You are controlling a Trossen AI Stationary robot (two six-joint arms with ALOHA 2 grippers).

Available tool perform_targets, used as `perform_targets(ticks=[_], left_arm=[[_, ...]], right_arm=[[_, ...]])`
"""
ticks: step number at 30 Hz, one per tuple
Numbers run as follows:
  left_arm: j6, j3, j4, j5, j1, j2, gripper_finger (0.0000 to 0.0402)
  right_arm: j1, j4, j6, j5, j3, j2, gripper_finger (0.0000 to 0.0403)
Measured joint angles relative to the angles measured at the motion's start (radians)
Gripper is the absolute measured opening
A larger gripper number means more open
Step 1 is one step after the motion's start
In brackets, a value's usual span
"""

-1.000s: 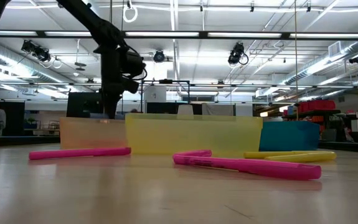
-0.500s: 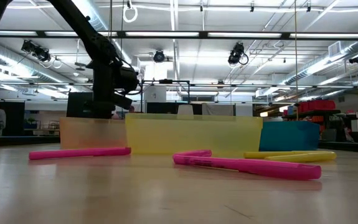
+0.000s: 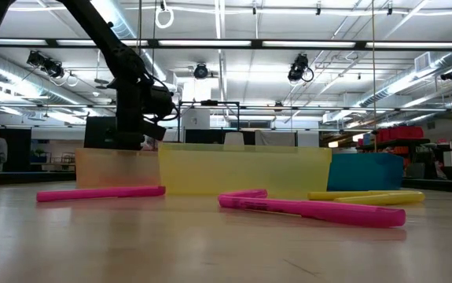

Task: Pick & Place Markers
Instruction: Put the blue highlighter pen into the orange bin, then put the top pink marker pen into the yellow bin

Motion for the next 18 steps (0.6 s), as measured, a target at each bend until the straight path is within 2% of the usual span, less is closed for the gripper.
perform_targets(ticks=[10,18], left_arm=[[-0.027,0.000,-0.066,-0.017,-0.003,-0.007,0.0166],[-0.051,0.000,-0.079,-0.045,-0.021,-0.156,0.0148]], right_arm=[[0.000,0.000,-0.005,0.000,0.000,0.000,0.0206],[0.000,0.000,-0.024,0.000,0.000,0.000,0.0206]])
